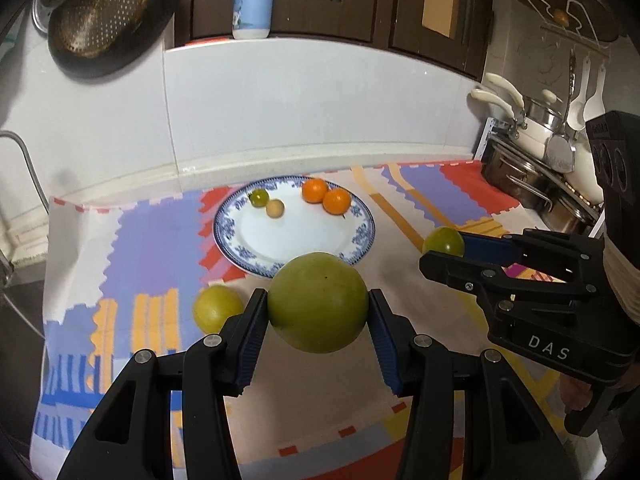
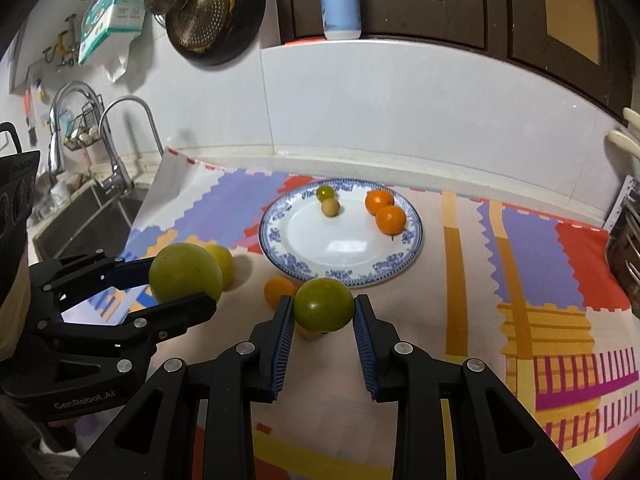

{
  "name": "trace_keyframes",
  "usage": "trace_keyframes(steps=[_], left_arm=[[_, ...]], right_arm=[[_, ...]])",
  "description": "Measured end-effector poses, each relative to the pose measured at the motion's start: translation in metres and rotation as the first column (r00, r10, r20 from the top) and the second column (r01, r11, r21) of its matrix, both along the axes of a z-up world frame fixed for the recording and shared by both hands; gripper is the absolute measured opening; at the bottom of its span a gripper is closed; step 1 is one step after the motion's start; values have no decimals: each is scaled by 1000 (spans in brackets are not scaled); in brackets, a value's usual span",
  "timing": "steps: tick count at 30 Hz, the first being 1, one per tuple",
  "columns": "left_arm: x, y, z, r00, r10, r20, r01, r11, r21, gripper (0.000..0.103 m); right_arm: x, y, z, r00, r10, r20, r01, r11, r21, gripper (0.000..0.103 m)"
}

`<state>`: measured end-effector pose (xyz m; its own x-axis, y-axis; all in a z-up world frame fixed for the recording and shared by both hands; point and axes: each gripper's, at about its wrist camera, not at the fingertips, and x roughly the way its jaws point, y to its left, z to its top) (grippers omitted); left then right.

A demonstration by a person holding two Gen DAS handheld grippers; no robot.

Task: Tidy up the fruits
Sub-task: 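Carry the pomelo and small green fruit in both tools over the plate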

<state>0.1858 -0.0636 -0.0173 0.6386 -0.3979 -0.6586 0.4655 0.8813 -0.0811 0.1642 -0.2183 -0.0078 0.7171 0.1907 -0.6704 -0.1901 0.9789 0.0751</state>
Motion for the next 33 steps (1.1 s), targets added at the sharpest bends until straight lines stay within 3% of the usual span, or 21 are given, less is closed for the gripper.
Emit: trace_keyframes(steps=[17, 33], left_arm=[[48, 15, 24, 997, -58, 55, 57, 998, 20, 49], [123, 6, 8, 996, -88, 1, 88, 994, 58, 49]], right_arm=[[33, 17, 23, 994, -73, 76, 70, 997, 41, 31], [101, 19, 14, 993, -102, 51, 102, 995, 4, 31]])
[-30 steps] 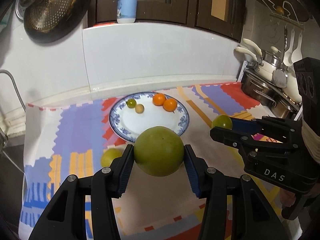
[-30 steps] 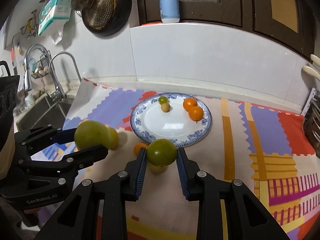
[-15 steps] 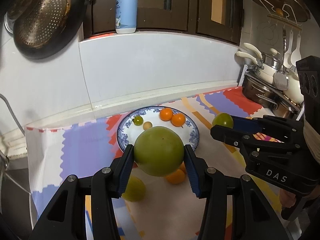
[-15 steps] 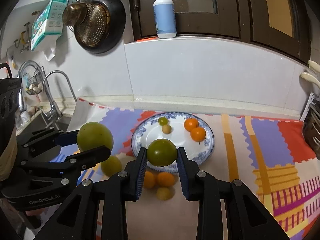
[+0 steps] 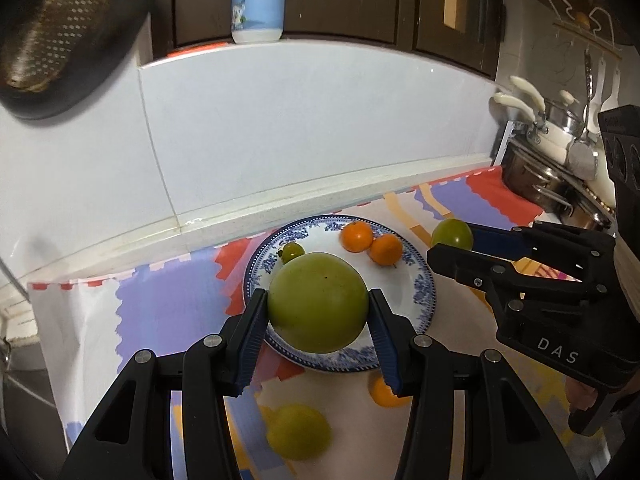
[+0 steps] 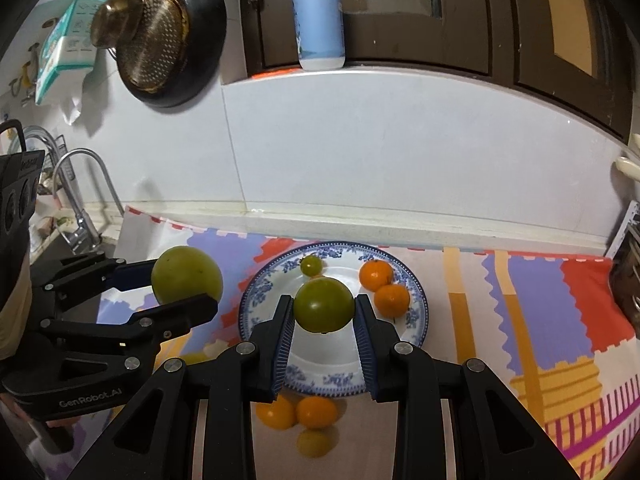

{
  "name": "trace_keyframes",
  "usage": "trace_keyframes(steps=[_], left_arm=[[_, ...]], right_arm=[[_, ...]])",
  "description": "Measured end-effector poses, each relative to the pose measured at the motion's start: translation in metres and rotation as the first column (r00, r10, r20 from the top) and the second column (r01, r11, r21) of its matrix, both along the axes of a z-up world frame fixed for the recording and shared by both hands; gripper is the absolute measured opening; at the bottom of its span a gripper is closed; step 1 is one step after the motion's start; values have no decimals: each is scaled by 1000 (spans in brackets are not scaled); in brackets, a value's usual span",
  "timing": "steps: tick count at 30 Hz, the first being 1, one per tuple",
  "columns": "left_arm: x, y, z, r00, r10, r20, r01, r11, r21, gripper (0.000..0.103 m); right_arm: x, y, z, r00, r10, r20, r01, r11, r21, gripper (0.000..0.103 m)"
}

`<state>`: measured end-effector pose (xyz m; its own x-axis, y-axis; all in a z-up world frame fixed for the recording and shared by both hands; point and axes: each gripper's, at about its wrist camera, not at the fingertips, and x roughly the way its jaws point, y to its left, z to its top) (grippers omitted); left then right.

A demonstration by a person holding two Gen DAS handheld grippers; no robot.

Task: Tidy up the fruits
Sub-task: 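Carry the pomelo and small green fruit in both tools over the plate, then open the left tool releasing the pomelo while the right tool releases the green fruit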

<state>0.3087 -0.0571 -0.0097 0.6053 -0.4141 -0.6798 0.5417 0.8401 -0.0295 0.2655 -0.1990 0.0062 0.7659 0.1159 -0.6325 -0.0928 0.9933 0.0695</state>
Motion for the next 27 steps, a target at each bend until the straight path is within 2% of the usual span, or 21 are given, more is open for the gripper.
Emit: trace_keyframes(steps=[12, 27], left_arm=[[66, -14, -38, 993, -26, -112, 32, 998, 53, 49], [103, -29, -73, 971, -65, -228, 89, 991, 95, 49]], right_arm=[[59, -8, -35, 996, -5, -89, 6, 1000, 4, 31], [97, -17, -85, 980, -3, -199, 7, 1000, 19, 31]])
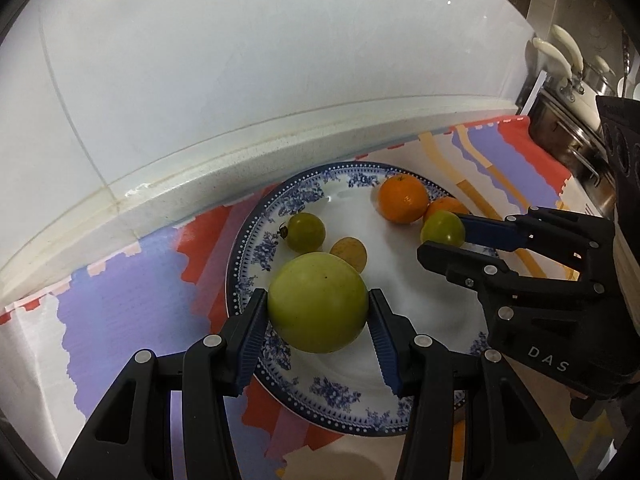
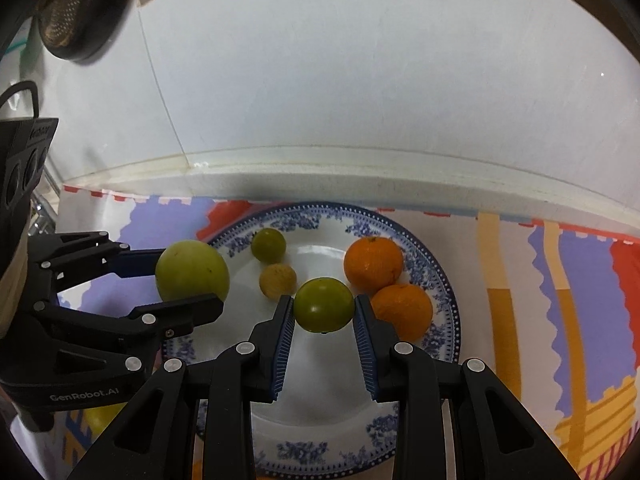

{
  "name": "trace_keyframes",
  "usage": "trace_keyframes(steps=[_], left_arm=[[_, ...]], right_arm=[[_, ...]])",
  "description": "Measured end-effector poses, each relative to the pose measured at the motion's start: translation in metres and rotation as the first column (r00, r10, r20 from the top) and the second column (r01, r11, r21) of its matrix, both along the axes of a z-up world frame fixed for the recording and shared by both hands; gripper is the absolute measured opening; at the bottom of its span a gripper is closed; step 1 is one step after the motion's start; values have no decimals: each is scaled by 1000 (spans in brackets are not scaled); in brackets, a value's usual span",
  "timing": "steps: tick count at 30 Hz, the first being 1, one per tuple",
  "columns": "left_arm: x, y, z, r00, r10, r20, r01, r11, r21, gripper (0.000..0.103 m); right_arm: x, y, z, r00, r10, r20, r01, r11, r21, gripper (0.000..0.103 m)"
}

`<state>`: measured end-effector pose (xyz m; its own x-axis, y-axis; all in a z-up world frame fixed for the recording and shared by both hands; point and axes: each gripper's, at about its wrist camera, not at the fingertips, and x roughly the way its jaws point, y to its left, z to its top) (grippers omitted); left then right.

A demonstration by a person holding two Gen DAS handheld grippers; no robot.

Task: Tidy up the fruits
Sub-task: 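Open the left tool releasing the pomelo while the right tool releases the green fruit, then withdraw both tools from the plate toward the remaining fruit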

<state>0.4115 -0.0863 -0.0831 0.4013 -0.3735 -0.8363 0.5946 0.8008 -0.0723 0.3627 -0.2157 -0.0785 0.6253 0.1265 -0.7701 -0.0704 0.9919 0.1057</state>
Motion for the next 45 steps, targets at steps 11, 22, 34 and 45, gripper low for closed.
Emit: trace_keyframes(steps=[11, 22, 34, 45], left_arm=[[-5, 0, 7, 1000, -8, 12, 8, 1000, -6, 53], [-49, 14, 52, 980, 59, 192, -56, 998, -22, 69], [-108, 46, 93, 927, 166, 335, -142, 985, -94, 91], [-160, 71, 103, 893, 209, 399, -182, 978, -103, 99]], right_arm=[[0, -6, 1, 1000, -31, 0, 31, 1000, 5, 39], [-37, -4, 35, 995, -59, 81, 62, 998, -29, 40], [-94, 14, 78, 980, -80, 181, 90, 995, -49, 59], [-143, 26, 86, 970, -105, 217, 120, 991, -56, 62]])
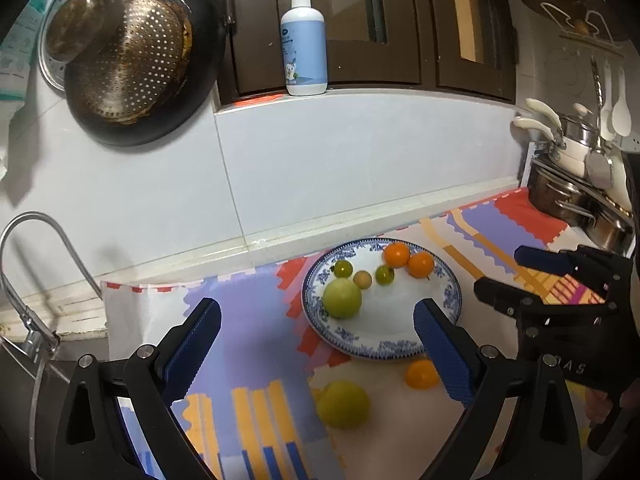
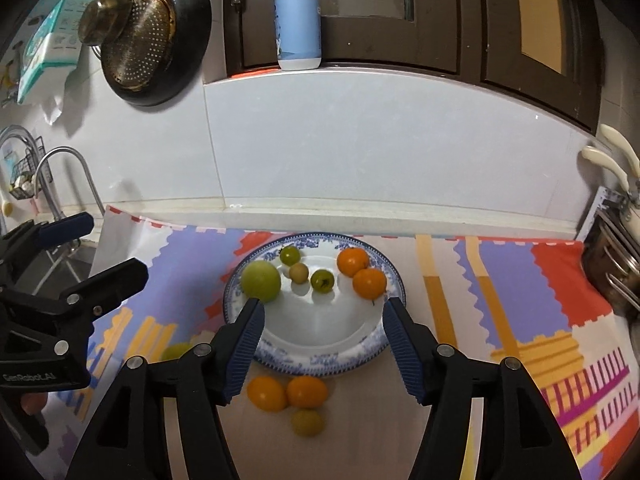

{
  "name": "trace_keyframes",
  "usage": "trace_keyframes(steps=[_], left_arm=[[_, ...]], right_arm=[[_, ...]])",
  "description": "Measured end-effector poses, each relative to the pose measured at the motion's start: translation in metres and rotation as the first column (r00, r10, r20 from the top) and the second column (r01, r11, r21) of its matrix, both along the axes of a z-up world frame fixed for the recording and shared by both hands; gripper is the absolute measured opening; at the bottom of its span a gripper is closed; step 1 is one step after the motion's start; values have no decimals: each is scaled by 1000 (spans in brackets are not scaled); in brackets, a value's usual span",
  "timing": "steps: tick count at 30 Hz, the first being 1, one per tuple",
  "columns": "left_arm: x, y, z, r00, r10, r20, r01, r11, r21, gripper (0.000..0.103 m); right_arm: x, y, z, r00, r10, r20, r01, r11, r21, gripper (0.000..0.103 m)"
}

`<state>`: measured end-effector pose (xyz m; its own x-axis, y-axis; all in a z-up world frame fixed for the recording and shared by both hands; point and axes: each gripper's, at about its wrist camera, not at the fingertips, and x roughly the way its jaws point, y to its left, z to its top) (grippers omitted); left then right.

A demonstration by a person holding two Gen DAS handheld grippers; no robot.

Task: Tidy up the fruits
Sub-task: 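Withdraw both tools from the plate toward the remaining fruit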

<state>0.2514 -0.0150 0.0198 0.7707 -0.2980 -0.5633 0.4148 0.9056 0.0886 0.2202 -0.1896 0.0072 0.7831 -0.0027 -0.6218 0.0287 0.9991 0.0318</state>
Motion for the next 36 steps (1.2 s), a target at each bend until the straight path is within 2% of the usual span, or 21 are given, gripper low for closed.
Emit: trace_keyframes(steps=[13, 25, 36], left_arm=[[-47, 19, 0, 995, -24, 102, 18, 998, 53, 99], [-50, 30, -30, 996, -80, 40, 77, 994, 84, 99], [-39, 24, -68, 988, -148, -42, 152, 983, 107, 98]], right_arm=[[-46, 20, -1, 1000, -13, 18, 13, 1000, -27, 62], [-59, 36, -28, 999, -29, -42, 27, 999, -39, 62], [-50, 35, -57, 992, -59, -112, 52, 997, -64, 62]])
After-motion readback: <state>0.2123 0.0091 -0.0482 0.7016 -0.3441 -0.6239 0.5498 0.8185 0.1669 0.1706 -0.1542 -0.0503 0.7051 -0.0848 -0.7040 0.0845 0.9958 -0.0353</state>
